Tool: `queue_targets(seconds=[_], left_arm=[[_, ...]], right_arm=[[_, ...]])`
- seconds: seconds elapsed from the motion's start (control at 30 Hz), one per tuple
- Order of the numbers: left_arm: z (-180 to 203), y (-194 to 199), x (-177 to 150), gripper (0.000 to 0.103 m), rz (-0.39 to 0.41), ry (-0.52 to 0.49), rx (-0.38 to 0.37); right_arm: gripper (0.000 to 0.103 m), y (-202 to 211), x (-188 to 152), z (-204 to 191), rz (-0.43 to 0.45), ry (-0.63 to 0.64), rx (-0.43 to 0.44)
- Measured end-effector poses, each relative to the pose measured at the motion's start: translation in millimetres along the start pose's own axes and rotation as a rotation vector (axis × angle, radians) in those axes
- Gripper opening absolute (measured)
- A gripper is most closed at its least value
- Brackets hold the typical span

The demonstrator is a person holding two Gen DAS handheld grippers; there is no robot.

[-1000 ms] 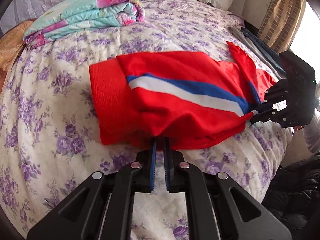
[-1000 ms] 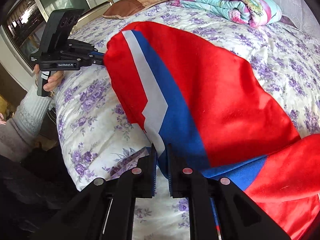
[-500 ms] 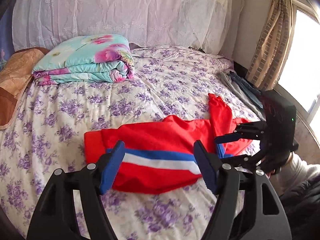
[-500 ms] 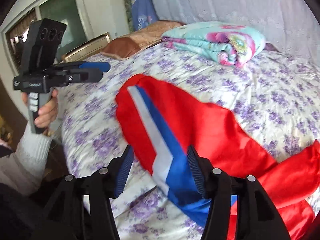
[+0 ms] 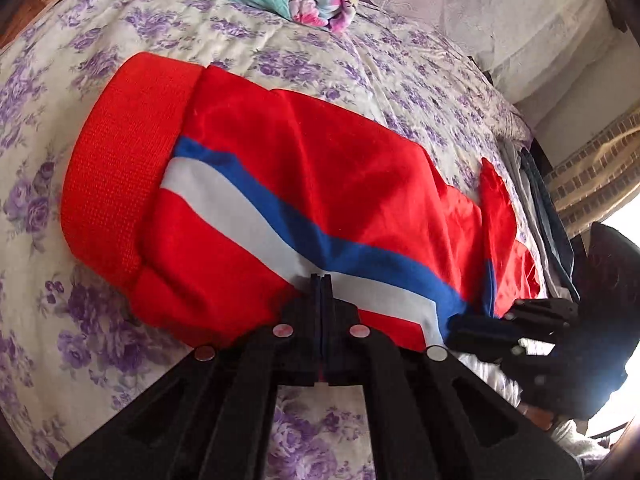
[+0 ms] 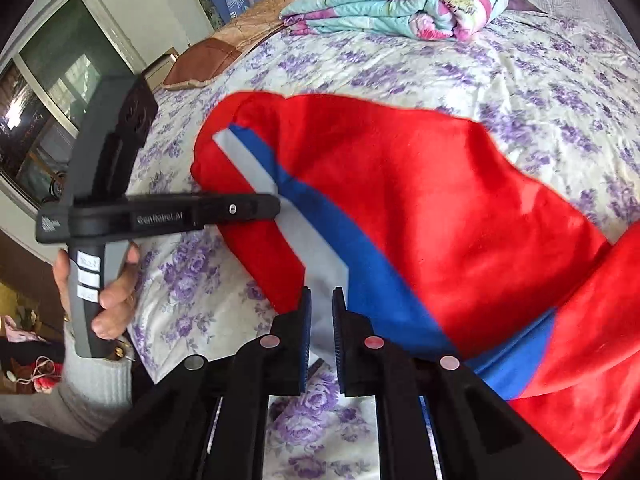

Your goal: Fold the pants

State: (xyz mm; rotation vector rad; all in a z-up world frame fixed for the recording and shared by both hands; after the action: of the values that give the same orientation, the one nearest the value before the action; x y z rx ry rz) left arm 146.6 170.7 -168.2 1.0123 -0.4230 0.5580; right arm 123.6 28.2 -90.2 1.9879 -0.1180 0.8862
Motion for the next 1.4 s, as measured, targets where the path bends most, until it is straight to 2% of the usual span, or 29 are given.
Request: queue_targets(seconds=[0.07,0.1,0.13,0.2,0.27,0.33,0.4,0.47,0.53,0.7,0.77,0.8,0.83,0.9,0.93,1.07,1.2,1.3,1.4], left_arm=[[5.3,2.0,-1.7,0.0,0.019,-0.017,0.05],[8.4,3.2,-2.5,0.0,0.027,-0.025,0.075],[10.8,5.1,-3.2,0.0,0.034,-0.029,0.097],[17.6,9.6,-4.4,0.0,0.04,-0.047,0.118],[26.0,15.5,-4.5,0.0,0.046,-0.061,0.109],[34.2,24.0,-2.1,0.0,0.075,-0.095,0.106],[38.4,26.2,0.5,0.0,0.092,-0.132,0.121],[33.6,16.5,0.2,0.0,0.061,-0.12,0.13],[24.6,5.1,-3.1,0.0,0.028,-0.098,0.137],[19.2,1.8,-5.8,0.0,0.039,-0.094,0.116],[18.0,1.4,-5.9,0.0,0.04,-0.091,0.109],[17.7,1.7,-6.0,0.0,0.04,-0.091,0.106],[17.4,2.1,-6.2,0.0,0.04,-0.093,0.105],[17.9,1.9,-6.1,0.0,0.041,-0.101,0.106],[18.4,1.9,-6.1,0.0,0.041,-0.105,0.109],[19.9,2.0,-5.6,0.0,0.04,-0.114,0.123],[25.0,7.2,-5.7,0.0,0.038,-0.143,0.147],[31.9,14.9,-6.4,0.0,0.05,-0.188,0.181],[46.9,23.0,-7.2,0.0,0.047,-0.216,0.166]], right_arm=[[0.024,26.1,28.6,26.6,0.034,-0.026,-0.073],[0.053,39.6,43.4,47.8,0.047,-0.052,-0.141],[0.071,50.2,57.1,72.1,0.053,-0.085,-0.22],[0.072,65.1,79.1,129.1,0.036,-0.136,-0.406],[0.072,69.1,90.6,186.8,-0.025,-0.209,-0.557],[0.072,68.6,87.2,236.0,-0.081,-0.334,-0.624],[0.072,63.4,80.5,269.5,-0.126,-0.424,-0.645],[0.072,53.1,77.8,288.3,-0.161,-0.481,-0.641],[0.07,39.3,77.8,299.2,-0.194,-0.524,-0.634],[0.07,5.5,57.1,319.0,-0.339,-0.544,-0.741],[0.07,0.6,52.3,319.4,-0.34,-0.544,-0.754],[0.062,2.9,52.9,316.2,-0.331,-0.541,-0.761],[0.039,7.1,53.6,314.4,-0.322,-0.517,-0.77],[0.015,19.9,51.3,310.0,-0.307,-0.505,-0.747],[0.011,29.0,48.6,309.6,-0.294,-0.518,-0.729],[0.008,81.1,36.8,306.4,-0.176,-0.537,-0.695],[0.007,160.1,11.6,274.0,0.052,-0.549,-0.629],[0.007,206.3,-39.9,264.8,0.18,-0.609,-0.59],[0.007,212.5,-101.2,267.7,0.229,-0.704,-0.568]])
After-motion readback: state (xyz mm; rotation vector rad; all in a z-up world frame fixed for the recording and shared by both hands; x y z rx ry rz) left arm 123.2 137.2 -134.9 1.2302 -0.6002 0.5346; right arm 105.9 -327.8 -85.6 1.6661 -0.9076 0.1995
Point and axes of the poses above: each gripper's, at about its wrist camera, not at the fingertips, and y roughly against the way its jaws point, z to its right, x to its top, the point moved 6 cm from there along -y, roughly the way its jaws point, and after that the axes turned 14 degrees about z, right-handed, at the moved point
